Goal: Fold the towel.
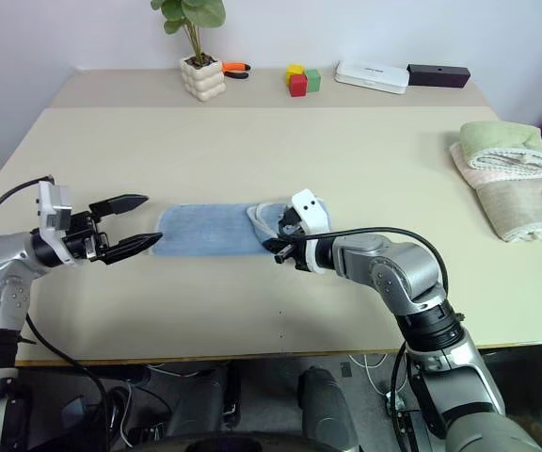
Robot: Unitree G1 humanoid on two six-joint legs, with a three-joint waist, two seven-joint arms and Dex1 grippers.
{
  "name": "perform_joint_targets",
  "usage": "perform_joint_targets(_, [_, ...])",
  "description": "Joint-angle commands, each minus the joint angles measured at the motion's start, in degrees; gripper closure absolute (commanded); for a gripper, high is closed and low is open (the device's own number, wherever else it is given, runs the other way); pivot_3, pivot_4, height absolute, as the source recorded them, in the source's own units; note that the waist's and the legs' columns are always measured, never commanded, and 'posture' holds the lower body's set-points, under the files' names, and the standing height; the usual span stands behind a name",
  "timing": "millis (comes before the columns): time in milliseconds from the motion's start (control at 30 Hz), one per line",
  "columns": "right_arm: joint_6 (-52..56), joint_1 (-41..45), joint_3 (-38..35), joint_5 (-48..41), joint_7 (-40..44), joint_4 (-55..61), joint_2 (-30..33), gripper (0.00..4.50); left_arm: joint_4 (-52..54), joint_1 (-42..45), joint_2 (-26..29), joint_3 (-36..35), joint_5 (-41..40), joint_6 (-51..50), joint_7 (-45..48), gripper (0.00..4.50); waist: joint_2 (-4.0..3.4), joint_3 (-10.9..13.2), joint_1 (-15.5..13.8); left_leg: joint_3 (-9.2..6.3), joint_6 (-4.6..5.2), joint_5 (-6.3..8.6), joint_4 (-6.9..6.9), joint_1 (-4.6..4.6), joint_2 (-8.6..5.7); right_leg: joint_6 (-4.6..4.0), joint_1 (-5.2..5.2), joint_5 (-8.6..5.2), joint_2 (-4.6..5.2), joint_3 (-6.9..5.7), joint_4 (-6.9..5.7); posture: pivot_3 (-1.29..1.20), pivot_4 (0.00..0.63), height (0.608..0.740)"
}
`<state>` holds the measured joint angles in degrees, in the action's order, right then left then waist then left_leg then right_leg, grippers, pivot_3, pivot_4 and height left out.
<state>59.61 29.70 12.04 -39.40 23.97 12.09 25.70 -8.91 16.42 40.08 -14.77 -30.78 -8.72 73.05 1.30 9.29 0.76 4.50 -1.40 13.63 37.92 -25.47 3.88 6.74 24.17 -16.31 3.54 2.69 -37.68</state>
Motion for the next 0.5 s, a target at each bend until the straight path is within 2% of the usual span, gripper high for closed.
perform_joint_targets(33, [-0.98, 1.35, -1.93, 1.24, -0.29, 0.86, -1.87, 4.48, 1.06, 0.23, 0.59, -0.88, -0.87, 0.31, 0.02, 0.0, 0.0, 0.0, 0.0, 0.0, 0.0, 0.0, 0.0, 0.0, 0.0, 0.0, 0.0, 0.0, 0.0, 0.0, 0.0, 0.0, 0.15, 0.735])
perform_joint_targets(267, [-0.41, 2.52, -3.11, 2.46, -1.47, 0.55, -6.0, 4.48, 1.06, 0.83, 0.16, -0.17, -0.86, 0.12, 0.04, 0.0, 0.0, 0.0, -0.06, 0.0, 0.0, 0.0, 0.0, 0.0, 0.0, 0.0, 0.0, 0.0, 0.0, 0.0, -0.01, 0.0, 0.15, 0.735])
perform_joint_targets(367, [-0.82, 2.03, -2.93, 4.2, -1.77, -0.08, -6.33, 3.59, 0.95, 0.73, 0.17, 0.02, -0.74, 0.28, 0.07, 0.0, 0.0, 0.0, -0.05, 0.01, 0.0, 0.0, 0.0, 0.0, 0.0, 0.0, 0.0, 0.0, 0.01, 0.0, -0.01, 0.0, 0.15, 0.735])
perform_joint_targets(500, [-0.63, 1.3, -2.12, 5.36, -0.44, 0.5, -5.84, 1.55, 1.05, 0.54, 0.24, -0.03, -0.76, 0.25, 0.0, 0.0, -0.01, 0.0, 0.03, 0.01, 0.0, 0.0, -0.01, 0.0, 0.0, 0.0, 0.01, 0.0, 0.0, -0.01, -0.01, 0.0, 0.15, 0.735])
